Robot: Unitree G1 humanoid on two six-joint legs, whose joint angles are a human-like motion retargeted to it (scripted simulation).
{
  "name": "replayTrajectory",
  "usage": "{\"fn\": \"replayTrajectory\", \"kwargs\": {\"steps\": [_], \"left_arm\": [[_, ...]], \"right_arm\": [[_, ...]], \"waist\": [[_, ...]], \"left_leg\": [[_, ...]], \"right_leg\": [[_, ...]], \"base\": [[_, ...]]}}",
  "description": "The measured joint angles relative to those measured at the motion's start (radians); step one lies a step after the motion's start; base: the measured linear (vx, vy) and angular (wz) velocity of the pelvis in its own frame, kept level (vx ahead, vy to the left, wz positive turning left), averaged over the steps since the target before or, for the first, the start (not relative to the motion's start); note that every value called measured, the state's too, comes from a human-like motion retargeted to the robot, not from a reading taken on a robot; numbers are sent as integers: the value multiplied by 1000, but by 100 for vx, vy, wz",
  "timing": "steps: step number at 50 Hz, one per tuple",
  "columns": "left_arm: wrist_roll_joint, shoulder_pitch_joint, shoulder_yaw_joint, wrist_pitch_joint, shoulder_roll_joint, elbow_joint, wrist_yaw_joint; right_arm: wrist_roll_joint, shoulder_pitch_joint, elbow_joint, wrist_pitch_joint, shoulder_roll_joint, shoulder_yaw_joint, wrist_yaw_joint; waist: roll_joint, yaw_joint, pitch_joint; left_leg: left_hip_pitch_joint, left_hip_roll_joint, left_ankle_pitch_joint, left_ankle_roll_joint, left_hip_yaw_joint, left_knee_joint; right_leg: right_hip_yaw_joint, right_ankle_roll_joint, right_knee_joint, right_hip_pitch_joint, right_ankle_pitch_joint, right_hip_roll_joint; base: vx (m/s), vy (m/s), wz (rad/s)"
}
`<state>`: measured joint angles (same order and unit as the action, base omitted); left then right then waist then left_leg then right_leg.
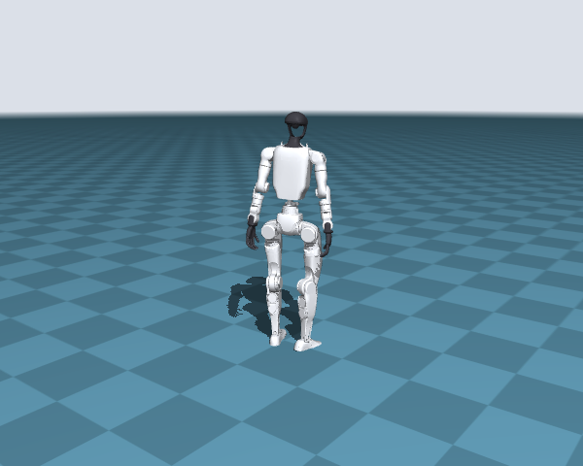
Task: In place motions
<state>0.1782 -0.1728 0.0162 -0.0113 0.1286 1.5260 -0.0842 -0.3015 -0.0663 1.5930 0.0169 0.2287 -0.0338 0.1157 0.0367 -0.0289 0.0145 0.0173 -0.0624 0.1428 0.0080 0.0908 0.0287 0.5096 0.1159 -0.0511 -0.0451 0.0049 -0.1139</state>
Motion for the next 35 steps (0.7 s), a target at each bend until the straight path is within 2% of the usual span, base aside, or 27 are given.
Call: {"fn": "replayTrajectory", "kwargs": {"steps": [5, 12, 20, 23, 28, 30, 31, 32, 35], "left_arm": [[41, 23, 6, 6, 35, -45, -22], [13, 18, 16, -11, 27, -48, -11], [35, -31, -7, 3, -3, -13, -24], [37, -34, -13, 6, -16, 18, -18], [30, 11, -27, 27, -16, 73, 20], [29, 60, -50, 29, 0, 92, 14], [24, 80, -53, 27, 9, 95, 13], [18, 106, -52, 27, 19, 99, 10], [-20, 224, -34, 46, 50, 107, -11]], "right_arm": [[-147, 30, -64, 57, 28, 36, -79], [-122, 22, -65, 80, 19, 13, -73], [-43, -17, 31, 42, -12, 5, -36], [-23, -10, 84, 30, -23, -11, -8], [53, 14, 107, -37, -33, -52, 18], [59, 46, 107, -52, -27, -62, -10], [40, 63, 107, -49, -22, -50, -21], [19, 85, 107, -46, -16, -37, -31], [-10, 189, 107, -19, -2, -23, -43]], "waist": [[2, 6, 8], [-2, 7, 5], [-11, -8, -11], [-14, -56, -29], [-4, -60, -32], [-4, -204, -24], [-4, -214, -28], [-4, -201, -31], [-1, -19, -35]], "left_leg": [[2, 2, -4, -2, 4, 0], [0, 1, -3, -2, 0, 0], [-4, -3, 1, 0, -6, -1], [-19, -23, 10, 10, -47, -14], [-14, -34, -4, 33, -42, -16], [7, -52, -24, 21, -185, 7], [4, -52, -24, 18, -192, 5], [1, -47, -21, 16, -177, 3], [-11, -4, -1, 8, 1, -8]], "right_leg": [[-5, -2, -1, 0, -2, 1], [-2, 1, 0, -6, -3, 2], [4, 8, 2, -13, -4, 5], [50, 0, 8, -21, -19, 15], [45, -8, 24, -24, -2, 33], [192, -6, 54, -54, 18, 24], [198, -5, 52, -55, 16, 21], [182, -4, 47, -52, 13, 20], [1, 5, 8, -21, -8, 16]], "base": [[-1, 0, 7], [0, 0, 0], [0, 0, 6], [-1, -1, 57], [0, 0, 19], [-7, 2, 256], [-10, 3, 136], [-10, 3, -116], [-10, 2, -238]]}}
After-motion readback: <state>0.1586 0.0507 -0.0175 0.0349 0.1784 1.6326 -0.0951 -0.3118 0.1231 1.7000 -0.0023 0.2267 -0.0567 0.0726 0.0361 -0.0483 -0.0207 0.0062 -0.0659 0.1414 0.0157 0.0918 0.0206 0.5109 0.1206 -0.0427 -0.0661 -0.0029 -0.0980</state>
